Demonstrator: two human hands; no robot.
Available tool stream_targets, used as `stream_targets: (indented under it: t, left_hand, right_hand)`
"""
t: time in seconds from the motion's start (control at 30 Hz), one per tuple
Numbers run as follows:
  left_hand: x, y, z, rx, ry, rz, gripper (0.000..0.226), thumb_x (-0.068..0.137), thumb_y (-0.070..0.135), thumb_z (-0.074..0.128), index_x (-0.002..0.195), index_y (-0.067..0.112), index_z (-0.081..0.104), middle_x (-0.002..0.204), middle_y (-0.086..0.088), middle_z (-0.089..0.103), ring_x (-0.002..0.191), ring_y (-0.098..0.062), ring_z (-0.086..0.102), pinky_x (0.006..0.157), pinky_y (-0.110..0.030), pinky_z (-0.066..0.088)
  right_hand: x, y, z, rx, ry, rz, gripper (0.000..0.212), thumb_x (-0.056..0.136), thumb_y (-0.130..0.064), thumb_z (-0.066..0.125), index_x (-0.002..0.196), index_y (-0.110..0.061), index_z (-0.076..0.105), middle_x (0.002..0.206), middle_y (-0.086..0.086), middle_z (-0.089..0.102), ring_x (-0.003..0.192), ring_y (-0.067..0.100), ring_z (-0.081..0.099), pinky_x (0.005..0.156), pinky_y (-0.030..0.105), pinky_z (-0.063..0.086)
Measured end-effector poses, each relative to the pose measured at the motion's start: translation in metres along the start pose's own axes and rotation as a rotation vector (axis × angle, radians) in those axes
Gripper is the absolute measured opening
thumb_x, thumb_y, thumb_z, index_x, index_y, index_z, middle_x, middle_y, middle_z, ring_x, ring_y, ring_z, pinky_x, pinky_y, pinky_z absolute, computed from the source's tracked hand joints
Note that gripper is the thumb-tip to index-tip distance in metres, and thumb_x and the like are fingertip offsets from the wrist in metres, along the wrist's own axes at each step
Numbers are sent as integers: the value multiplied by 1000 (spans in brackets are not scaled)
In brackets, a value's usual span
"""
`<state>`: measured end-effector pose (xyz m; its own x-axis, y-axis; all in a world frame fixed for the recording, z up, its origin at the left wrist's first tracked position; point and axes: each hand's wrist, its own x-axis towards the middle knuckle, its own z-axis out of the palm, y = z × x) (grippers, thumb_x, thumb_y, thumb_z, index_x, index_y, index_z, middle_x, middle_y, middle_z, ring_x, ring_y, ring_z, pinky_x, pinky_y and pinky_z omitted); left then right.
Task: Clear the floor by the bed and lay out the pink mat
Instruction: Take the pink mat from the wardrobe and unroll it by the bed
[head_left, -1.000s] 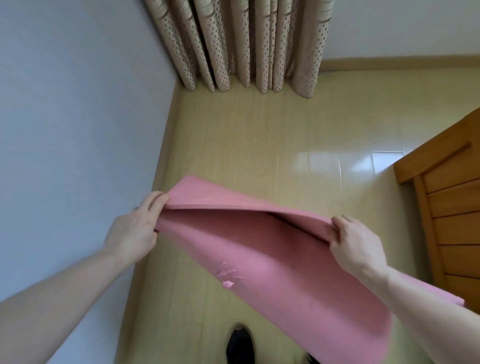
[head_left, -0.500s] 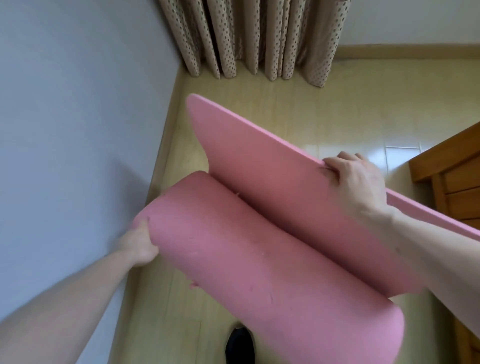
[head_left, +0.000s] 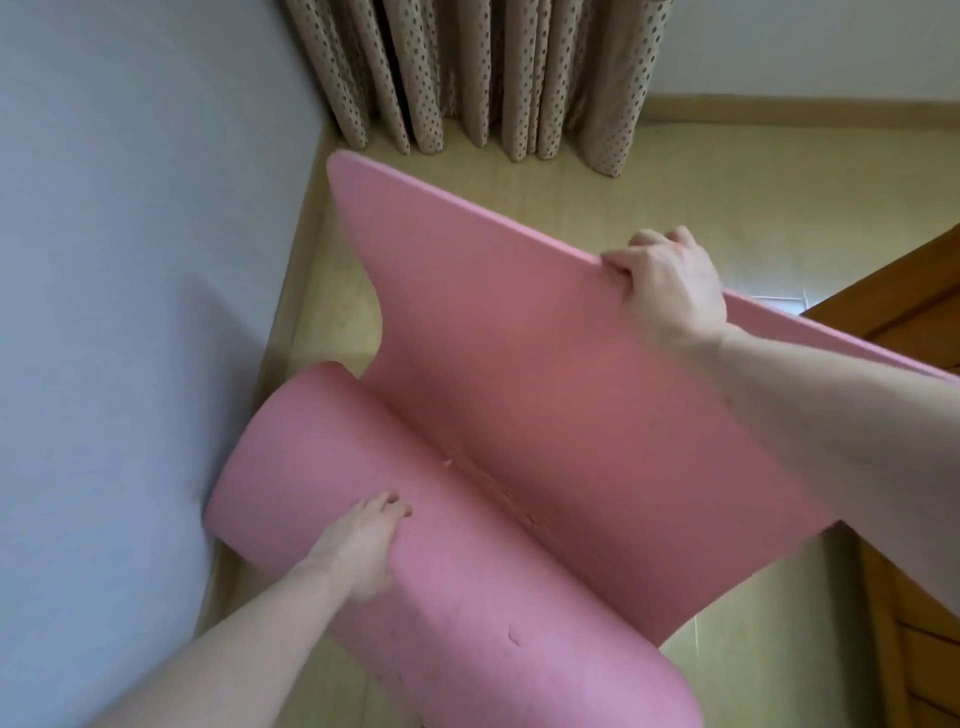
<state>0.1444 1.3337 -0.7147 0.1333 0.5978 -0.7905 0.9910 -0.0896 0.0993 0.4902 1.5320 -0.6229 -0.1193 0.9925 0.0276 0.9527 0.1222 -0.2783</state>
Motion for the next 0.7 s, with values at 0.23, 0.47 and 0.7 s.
stream_targets:
  t: [0.23,0.47,0.7]
  left_hand:
    - [4,17,31,176,-140,47,97,86,30,71,160,23,9,166,0,9,153,-23,15,122,-44,24]
    - [29,12,22,171,-8,8,105,75,33,78,158,25,13,166,1,12,151,-21,19,120,-43,28]
    - [58,9,37,465,-3,119,133,64,49,87,159,24,-2,167,-3,-6,154,-29,3,123,-49,20]
  right_hand:
    - [-45,-18,39,154,-161,123,82,87,9,56,160,-12,26,168,12,17,155,35,14,125,43,18]
    - [-279,29,129,141,-617,568,74,96,-36,66,157,-15,31,160,13,33,147,33,31,121,40,27]
    - [-420,31,171,591,-629,1502,129,47,-84,78,143,-3,48,139,17,59,127,34,59,105,42,49]
